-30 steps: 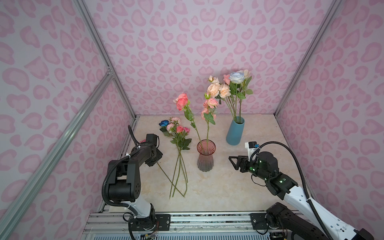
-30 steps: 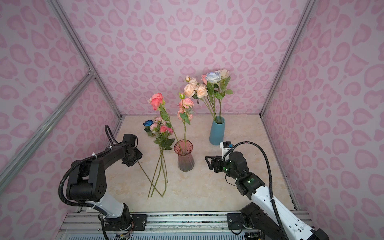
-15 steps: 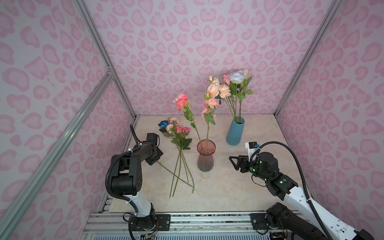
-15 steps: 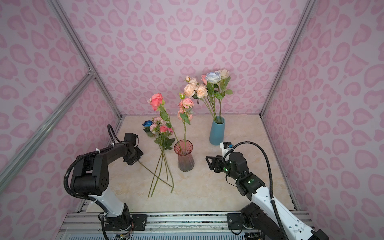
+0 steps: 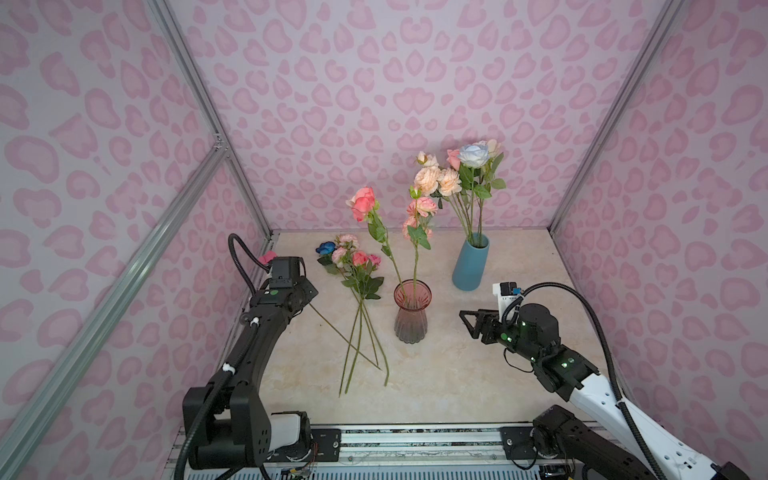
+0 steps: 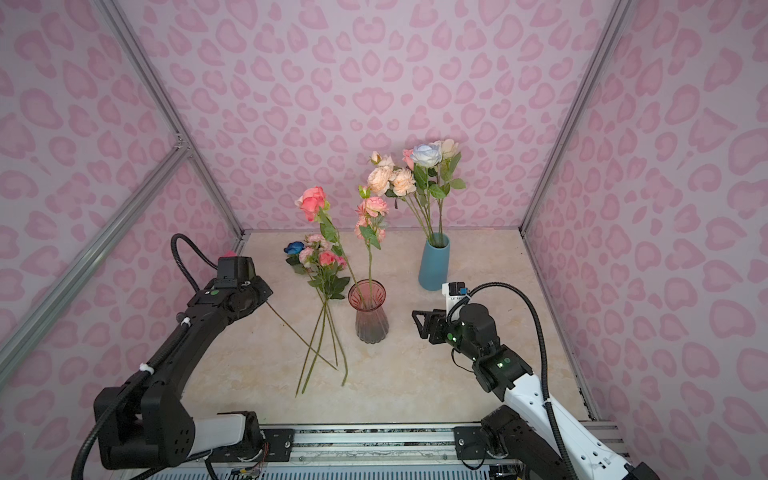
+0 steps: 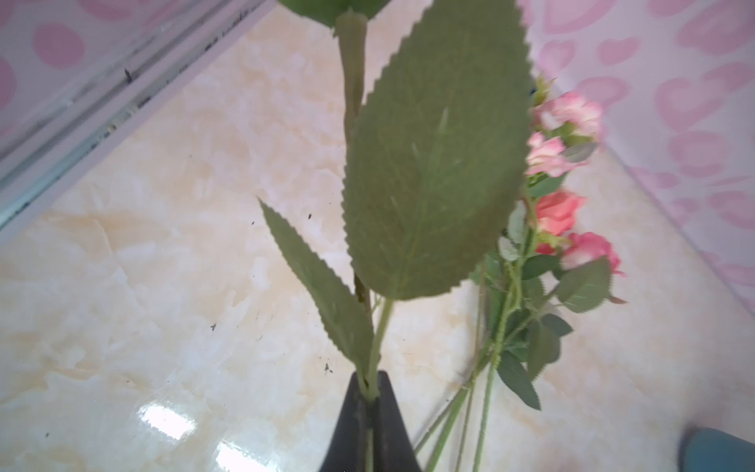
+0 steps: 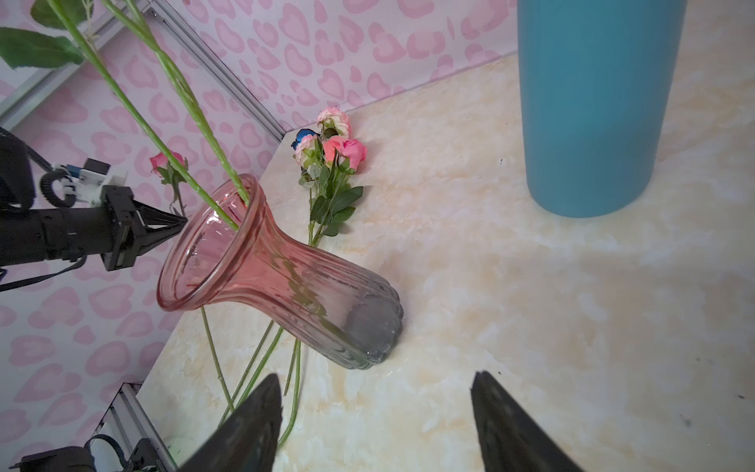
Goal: Arrange the flowers into the vase
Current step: 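Grasp the pink rosebud stem with the left gripper, then lift the pink rosebud upright toward the pink vase with the left gripper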
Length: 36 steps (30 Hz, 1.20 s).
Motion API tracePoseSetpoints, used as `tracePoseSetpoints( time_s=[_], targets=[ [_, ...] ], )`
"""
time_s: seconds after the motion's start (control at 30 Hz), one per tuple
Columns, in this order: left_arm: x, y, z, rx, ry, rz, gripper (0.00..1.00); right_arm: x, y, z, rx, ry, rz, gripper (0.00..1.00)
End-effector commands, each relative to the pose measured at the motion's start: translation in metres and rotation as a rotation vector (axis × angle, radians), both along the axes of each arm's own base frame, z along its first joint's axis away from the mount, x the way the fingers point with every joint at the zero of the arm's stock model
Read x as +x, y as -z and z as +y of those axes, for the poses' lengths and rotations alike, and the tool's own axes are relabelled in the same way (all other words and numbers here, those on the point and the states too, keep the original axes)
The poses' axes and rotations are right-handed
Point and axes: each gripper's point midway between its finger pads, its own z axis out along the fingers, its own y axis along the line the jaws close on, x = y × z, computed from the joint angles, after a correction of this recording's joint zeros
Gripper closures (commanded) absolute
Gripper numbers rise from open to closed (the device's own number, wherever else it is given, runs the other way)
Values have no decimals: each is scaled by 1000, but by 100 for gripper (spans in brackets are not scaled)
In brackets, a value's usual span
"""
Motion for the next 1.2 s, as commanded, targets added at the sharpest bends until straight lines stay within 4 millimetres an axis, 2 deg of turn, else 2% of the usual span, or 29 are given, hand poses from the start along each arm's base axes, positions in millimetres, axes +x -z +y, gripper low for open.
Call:
tracePoseSetpoints(
  time_s=[0.0, 0.1, 0.27, 0.47, 0.57, 0.83, 0.97, 1.17],
  targets=[
    [-9, -39, -6, 48, 81, -89, 97, 3, -10, -1, 13, 16, -24, 26],
    [-19, -90, -22, 81, 180, -231, 97, 4, -13, -3, 5, 25, -31, 26],
    [-49, -168, -50, 164, 324, -489, 97, 8, -17, -3, 4, 37, -34, 26],
    [-88, -247, -81, 211, 499, -798, 97, 13, -23, 1, 17, 37, -36, 27],
    [-98, -274, -97, 209, 580, -897, 97, 14, -25, 2, 21, 35, -38, 27],
    [-102, -342, -141, 161, 723, -1114, 97, 15, -29, 1, 25, 44, -46, 28],
    [-93, -375, -167, 156, 766, -1186, 97, 16, -34, -1, 12, 47, -63, 28],
    [-66, -396, -215, 181, 800, -1271, 97, 18, -41, 0, 0, 45, -79, 27]
  ],
)
